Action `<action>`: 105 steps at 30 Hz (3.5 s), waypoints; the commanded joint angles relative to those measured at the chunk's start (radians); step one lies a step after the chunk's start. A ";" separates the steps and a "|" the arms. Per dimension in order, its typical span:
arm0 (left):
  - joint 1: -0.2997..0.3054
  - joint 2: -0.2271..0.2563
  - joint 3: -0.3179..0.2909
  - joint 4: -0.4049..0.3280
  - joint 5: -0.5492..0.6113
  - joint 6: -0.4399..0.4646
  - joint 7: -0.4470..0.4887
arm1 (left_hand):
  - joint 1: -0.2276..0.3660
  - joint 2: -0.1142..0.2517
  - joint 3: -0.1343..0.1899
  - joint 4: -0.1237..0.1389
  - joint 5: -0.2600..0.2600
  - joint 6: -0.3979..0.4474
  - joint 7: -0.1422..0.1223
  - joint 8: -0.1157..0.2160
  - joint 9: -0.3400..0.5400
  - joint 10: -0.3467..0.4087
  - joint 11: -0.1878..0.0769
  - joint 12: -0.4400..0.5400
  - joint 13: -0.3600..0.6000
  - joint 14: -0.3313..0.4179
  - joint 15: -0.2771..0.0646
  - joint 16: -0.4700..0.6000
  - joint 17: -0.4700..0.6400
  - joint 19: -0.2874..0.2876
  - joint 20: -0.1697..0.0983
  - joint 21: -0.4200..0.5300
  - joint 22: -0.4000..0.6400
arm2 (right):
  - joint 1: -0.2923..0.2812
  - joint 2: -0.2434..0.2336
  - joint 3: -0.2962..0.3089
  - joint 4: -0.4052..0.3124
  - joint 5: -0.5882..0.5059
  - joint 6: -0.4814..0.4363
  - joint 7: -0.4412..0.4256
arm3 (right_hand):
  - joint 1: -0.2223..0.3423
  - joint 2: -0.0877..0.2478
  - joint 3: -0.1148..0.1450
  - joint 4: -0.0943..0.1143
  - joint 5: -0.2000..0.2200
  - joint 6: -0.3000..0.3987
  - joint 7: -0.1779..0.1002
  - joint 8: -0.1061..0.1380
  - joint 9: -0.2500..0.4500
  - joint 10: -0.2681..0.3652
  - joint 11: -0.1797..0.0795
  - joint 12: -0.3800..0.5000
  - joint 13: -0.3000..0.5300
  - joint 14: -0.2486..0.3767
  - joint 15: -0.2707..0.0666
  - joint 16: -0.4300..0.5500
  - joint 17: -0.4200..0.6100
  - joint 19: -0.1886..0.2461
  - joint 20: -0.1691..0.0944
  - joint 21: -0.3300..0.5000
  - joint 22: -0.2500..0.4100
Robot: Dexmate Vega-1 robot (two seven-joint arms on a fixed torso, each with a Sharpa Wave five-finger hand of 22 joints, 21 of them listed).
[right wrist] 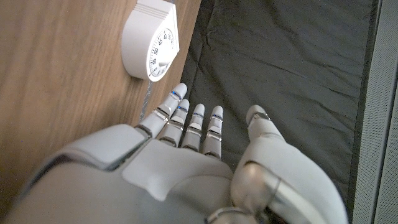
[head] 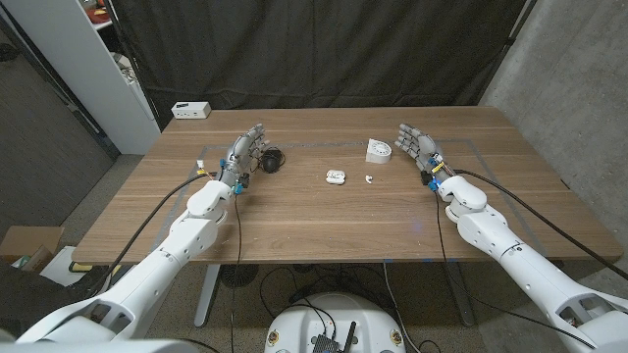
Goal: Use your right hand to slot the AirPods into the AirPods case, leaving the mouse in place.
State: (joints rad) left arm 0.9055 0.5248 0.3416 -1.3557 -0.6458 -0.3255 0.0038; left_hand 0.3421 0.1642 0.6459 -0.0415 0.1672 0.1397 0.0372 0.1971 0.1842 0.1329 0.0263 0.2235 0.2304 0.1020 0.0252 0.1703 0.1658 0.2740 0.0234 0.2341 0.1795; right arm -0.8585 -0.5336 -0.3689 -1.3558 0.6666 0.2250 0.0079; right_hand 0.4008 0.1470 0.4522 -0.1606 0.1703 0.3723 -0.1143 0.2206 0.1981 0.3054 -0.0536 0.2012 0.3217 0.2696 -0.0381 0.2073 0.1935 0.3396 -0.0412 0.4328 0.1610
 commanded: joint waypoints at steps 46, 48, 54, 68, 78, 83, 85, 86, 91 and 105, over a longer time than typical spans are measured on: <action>-0.012 0.060 -0.019 0.065 0.100 -0.117 -0.010 | 0.026 -0.006 -0.017 -0.033 0.007 0.080 -0.047 0.021 0.012 0.046 -0.027 0.024 0.010 -0.016 -0.017 0.006 0.002 -0.071 0.026 -0.030 0.003 | 0.132 -0.051 -0.458 -0.692 -0.717 -1.449 -0.542 | 0.300 -0.255 -0.097 -0.002 0.026 0.512 0.048 0.226 0.137 0.084 -0.015 0.041 -0.072 -0.071 -0.084 0.007 -0.011 -0.078 0.040 -0.248 0.004; -0.019 0.058 -0.015 0.072 0.104 -0.117 -0.010 | 0.028 -0.005 -0.018 -0.034 0.008 0.082 -0.049 0.021 0.012 0.047 -0.027 0.025 0.011 -0.016 -0.018 0.006 0.002 -0.071 0.026 -0.030 0.003 | 0.147 -0.045 -0.476 -0.687 -0.710 -1.469 -0.527 | 0.292 -0.265 -0.106 0.003 0.027 0.513 0.051 0.231 0.144 0.079 0.001 0.036 -0.073 -0.072 -0.080 0.004 -0.010 -0.082 0.046 -0.249 0.004; -0.046 0.043 -0.005 0.119 0.102 -0.135 -0.033 | 0.031 -0.005 -0.019 -0.038 0.008 0.086 -0.048 0.021 0.013 0.048 -0.026 0.026 0.012 -0.015 -0.018 0.007 0.002 -0.071 0.026 -0.030 0.002 | 0.208 -0.050 -0.535 -0.671 -0.687 -1.520 -0.477 | 0.259 -0.280 -0.128 0.018 0.028 0.503 0.070 0.236 0.157 0.061 0.015 0.024 -0.076 -0.080 -0.066 -0.001 -0.008 -0.091 0.059 -0.251 0.005; -0.079 0.020 0.012 0.177 0.115 -0.171 -0.045 | 0.037 -0.003 -0.020 -0.045 0.010 0.092 -0.048 0.020 0.013 0.052 -0.028 0.029 0.014 -0.011 -0.021 0.008 0.001 -0.071 0.028 -0.029 0.002 | 0.308 -0.036 -0.607 -0.575 -0.652 -1.545 -0.427 | 0.180 -0.283 -0.166 0.048 0.033 0.467 0.092 0.232 0.181 0.062 0.044 0.019 -0.082 -0.076 -0.058 -0.002 -0.005 -0.123 0.085 -0.254 0.007; -0.099 0.020 0.013 0.212 0.113 -0.190 -0.065 | 0.039 -0.009 -0.025 -0.052 0.012 0.085 -0.053 0.014 0.014 0.057 -0.032 0.031 0.015 -0.011 -0.025 0.008 0.001 -0.071 0.026 -0.030 0.002 | 0.308 0.023 -0.623 -0.522 -0.656 -1.536 -0.469 | 0.185 -0.272 -0.169 0.037 0.039 0.358 0.111 0.181 0.181 0.010 0.069 0.001 -0.086 -0.126 -0.022 -0.018 -0.005 -0.161 0.128 -0.255 0.007; -0.101 0.016 0.014 0.230 0.104 -0.198 -0.079 | 0.039 -0.013 -0.028 -0.055 0.012 0.086 -0.055 0.014 0.014 0.059 -0.032 0.032 0.016 -0.011 -0.025 0.008 0.001 -0.072 0.027 -0.030 0.002 | 0.279 0.067 -0.604 -0.501 -0.666 -1.534 -0.519 | 0.202 -0.263 -0.163 0.026 0.040 0.298 0.137 0.157 0.186 -0.034 0.091 -0.007 -0.085 -0.157 -0.007 -0.022 -0.004 -0.182 0.142 -0.253 0.008; -0.100 0.017 0.013 0.234 0.102 -0.202 -0.083 | 0.040 -0.014 -0.029 -0.057 0.013 0.086 -0.056 0.013 0.014 0.059 -0.032 0.032 0.016 -0.011 -0.026 0.008 0.001 -0.073 0.027 -0.030 0.002 | 0.272 0.085 -0.595 -0.489 -0.664 -1.537 -0.531 | 0.209 -0.260 -0.159 0.023 0.040 0.292 0.139 0.155 0.187 -0.040 0.097 -0.007 -0.084 -0.166 -0.003 -0.023 -0.004 -0.184 0.142 -0.253 0.008; -0.099 0.019 0.013 0.233 0.101 -0.201 -0.084 | 0.040 -0.015 -0.029 -0.057 0.013 0.086 -0.056 0.013 0.014 0.060 -0.032 0.032 0.016 -0.010 -0.026 0.008 0.001 -0.073 0.027 -0.030 0.002 | 0.273 0.091 -0.596 -0.483 -0.662 -1.541 -0.531 | 0.213 -0.257 -0.157 0.021 0.041 0.291 0.140 0.155 0.188 -0.043 0.097 -0.008 -0.084 -0.173 -0.004 -0.025 -0.003 -0.184 0.141 -0.252 0.008; -0.102 0.017 0.011 0.250 0.093 -0.209 -0.096 | 0.040 -0.016 -0.031 -0.060 0.014 0.087 -0.056 0.013 0.014 0.062 -0.033 0.033 0.017 -0.010 -0.026 0.008 0.001 -0.073 0.028 -0.031 0.002 | 0.282 0.114 -0.604 -0.453 -0.655 -1.541 -0.534 | 0.247 -0.238 -0.140 0.010 0.042 0.295 0.136 0.161 0.193 -0.058 0.100 -0.007 -0.082 -0.189 -0.002 -0.024 -0.003 -0.188 0.138 -0.251 0.008; -0.127 0.003 0.016 0.306 0.077 -0.226 -0.135 | 0.044 -0.015 -0.034 -0.067 0.016 0.090 -0.056 0.012 0.015 0.065 -0.034 0.035 0.018 -0.009 -0.026 0.008 0.001 -0.073 0.032 -0.030 0.002 | 0.238 0.179 -0.564 -0.363 -0.660 -1.491 -0.608 | 0.405 -0.168 -0.070 -0.018 0.040 0.371 0.118 0.223 0.222 -0.026 0.082 0.015 -0.078 -0.173 -0.018 -0.004 -0.003 -0.156 0.110 -0.238 0.008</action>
State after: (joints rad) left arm 0.7959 0.5382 0.3544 -1.0912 -0.5552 -0.5350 -0.0997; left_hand 0.3769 0.1502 0.6111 -0.1011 0.1779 0.2248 -0.0160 0.2126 0.1931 0.1897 -0.0096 0.2519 0.2441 0.0894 0.0015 0.1739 0.1653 0.2002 0.0537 0.2055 0.1791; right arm -0.5845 -0.4040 -0.9565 -1.7740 0.0082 -1.2937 -0.5490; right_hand 0.7580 -0.0388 0.3611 -0.1738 0.2050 0.7103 0.0094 0.4189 0.4079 0.2580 0.0328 0.2035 0.2396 0.0762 -0.0352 0.1937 0.1887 0.1664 0.0782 0.1858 0.1653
